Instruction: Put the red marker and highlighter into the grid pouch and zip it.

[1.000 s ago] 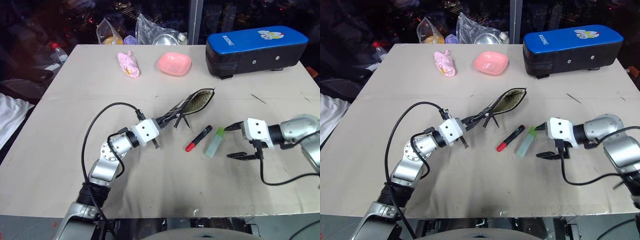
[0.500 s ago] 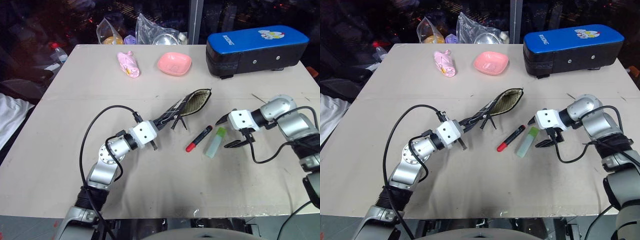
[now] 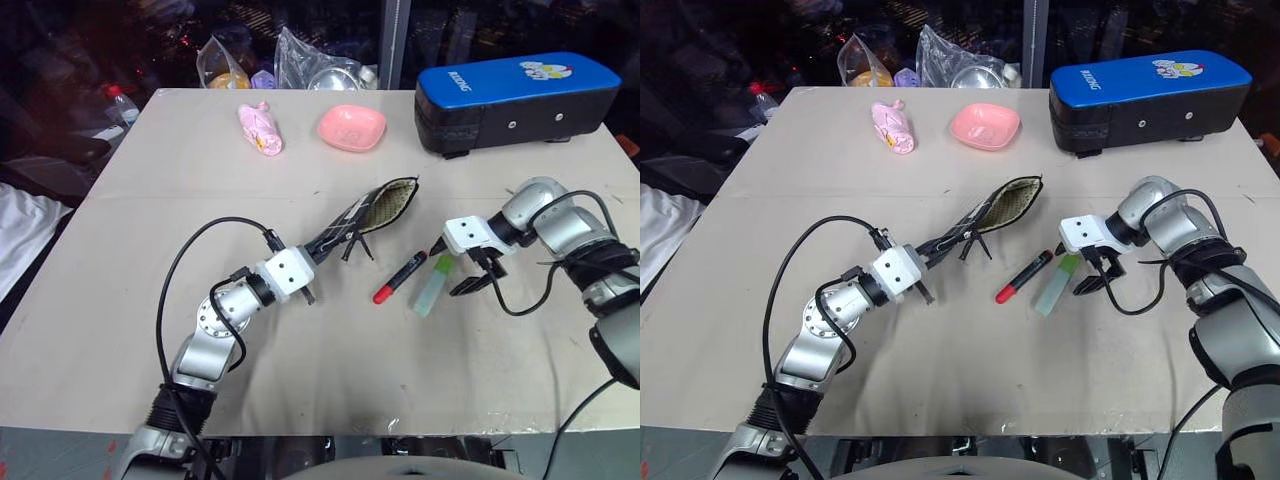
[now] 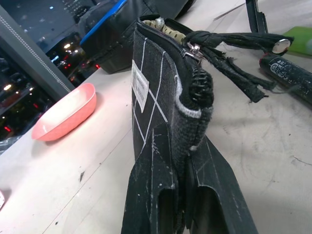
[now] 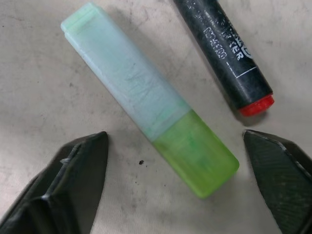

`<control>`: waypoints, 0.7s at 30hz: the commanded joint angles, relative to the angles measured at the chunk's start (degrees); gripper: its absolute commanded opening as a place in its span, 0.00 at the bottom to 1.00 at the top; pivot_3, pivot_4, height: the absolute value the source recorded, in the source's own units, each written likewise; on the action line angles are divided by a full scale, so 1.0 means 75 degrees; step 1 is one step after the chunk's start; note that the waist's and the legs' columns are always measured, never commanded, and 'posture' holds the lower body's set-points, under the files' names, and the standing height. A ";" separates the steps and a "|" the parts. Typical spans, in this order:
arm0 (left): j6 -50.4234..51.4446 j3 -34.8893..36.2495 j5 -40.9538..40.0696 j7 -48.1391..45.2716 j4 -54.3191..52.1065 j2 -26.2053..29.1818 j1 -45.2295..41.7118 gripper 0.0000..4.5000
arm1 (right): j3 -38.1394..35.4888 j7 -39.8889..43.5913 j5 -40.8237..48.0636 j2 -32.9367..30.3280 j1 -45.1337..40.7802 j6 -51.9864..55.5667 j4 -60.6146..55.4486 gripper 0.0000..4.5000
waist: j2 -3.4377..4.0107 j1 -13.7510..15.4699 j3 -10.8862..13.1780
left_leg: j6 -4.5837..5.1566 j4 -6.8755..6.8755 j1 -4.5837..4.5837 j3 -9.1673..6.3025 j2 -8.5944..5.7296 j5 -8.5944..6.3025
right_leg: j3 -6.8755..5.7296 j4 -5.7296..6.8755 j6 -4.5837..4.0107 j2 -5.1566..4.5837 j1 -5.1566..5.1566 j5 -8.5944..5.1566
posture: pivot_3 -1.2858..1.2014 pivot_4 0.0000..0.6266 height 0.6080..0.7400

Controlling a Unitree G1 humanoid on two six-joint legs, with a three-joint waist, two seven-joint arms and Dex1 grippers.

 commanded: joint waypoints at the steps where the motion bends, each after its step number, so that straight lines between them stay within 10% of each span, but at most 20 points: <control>1: 0.0026 0.0131 -0.0011 0.0118 -0.0342 0.0019 0.0034 0.00 | 0.0097 0.0355 0.0312 -0.0266 0.0065 0.0179 -0.0101 0.64 | 0.0000 0.0001 0.0000 | 0.0000 0.0000 0.0000 -0.0002 0.0000 0.0000 | 0.0001 0.0000 0.0000 0.0000 0.0000 0.0000 | 0.52 0.24 1.00; 6: 0.0017 0.0082 -0.0053 0.0071 -0.0275 0.0018 -0.0029 0.00 | -0.0069 0.0355 0.0790 -0.0735 0.0556 0.0573 -0.1117 0.20 | 0.0000 -0.0017 0.0000 | 0.0001 -0.0001 -0.0001 -0.0014 0.0001 0.0000 | 0.0005 0.0001 0.0000 -0.0001 0.0000 0.0000 | 0.52 0.24 1.00; 21: -0.0189 -0.0054 -0.0280 -0.0349 0.0251 -0.0157 -0.0629 0.00 | -0.3628 -0.1398 0.2728 -0.2424 0.2470 0.4035 -0.6231 0.18 | 0.0009 -0.0033 0.0005 | -0.0001 0.0002 -0.0003 -0.0052 0.0000 0.0000 | 0.0000 0.0017 0.0000 0.0004 -0.0002 0.0000 | 0.52 0.24 1.00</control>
